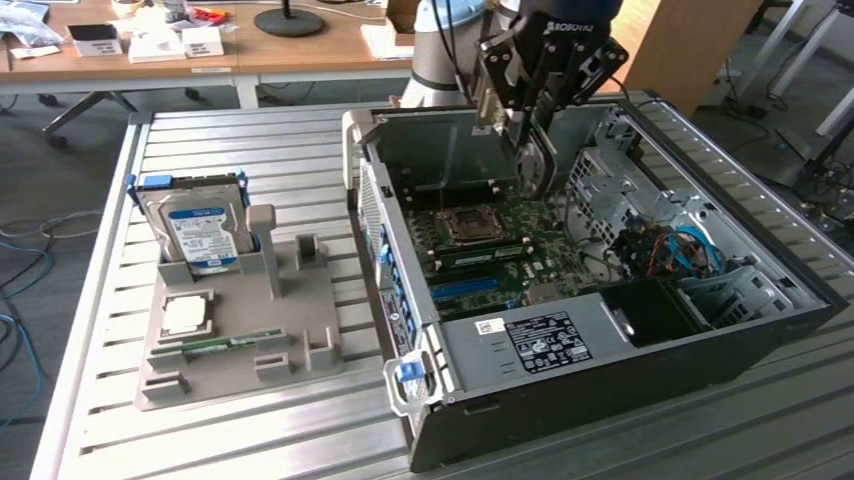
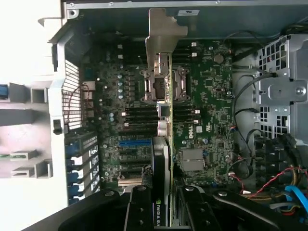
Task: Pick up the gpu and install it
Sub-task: 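Pick up the gpu and move the gpu toward the slot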
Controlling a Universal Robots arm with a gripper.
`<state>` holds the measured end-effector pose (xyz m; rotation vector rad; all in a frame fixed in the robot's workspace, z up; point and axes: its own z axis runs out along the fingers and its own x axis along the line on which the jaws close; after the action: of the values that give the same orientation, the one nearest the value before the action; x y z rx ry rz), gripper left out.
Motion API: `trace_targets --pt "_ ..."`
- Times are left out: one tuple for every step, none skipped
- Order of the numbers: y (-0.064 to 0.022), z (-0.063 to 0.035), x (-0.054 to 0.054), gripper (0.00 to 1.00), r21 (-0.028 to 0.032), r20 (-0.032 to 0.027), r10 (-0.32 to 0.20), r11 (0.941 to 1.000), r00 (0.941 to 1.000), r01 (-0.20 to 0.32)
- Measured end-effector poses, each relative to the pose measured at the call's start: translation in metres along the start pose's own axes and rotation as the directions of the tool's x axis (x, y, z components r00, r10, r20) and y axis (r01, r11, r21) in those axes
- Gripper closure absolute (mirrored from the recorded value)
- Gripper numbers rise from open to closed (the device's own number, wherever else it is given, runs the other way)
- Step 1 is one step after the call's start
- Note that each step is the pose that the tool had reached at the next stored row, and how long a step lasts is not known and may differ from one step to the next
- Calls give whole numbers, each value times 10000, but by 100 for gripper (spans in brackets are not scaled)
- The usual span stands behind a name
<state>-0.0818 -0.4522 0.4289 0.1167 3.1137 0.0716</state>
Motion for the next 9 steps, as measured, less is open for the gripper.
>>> trace_targets --pt "2 0 -25 73 1 0 0 10000 10000 0" --pt "4 1 -52 73 0 0 0 10000 10000 0" --pt "6 2 -77 73 0 0 -1 10000 10000 1" --pt "7 2 -101 73 1 0 -1 10000 10000 1" --pt "9 3 -124 73 1 0 -1 10000 10000 1" --pt "11 4 -147 73 0 0 0 10000 10000 0" --pt "13 5 -170 73 0 0 0 10000 10000 0" --pt "14 5 -193 73 0 0 0 10000 10000 0" --pt "16 6 -218 73 0 0 0 10000 10000 0"
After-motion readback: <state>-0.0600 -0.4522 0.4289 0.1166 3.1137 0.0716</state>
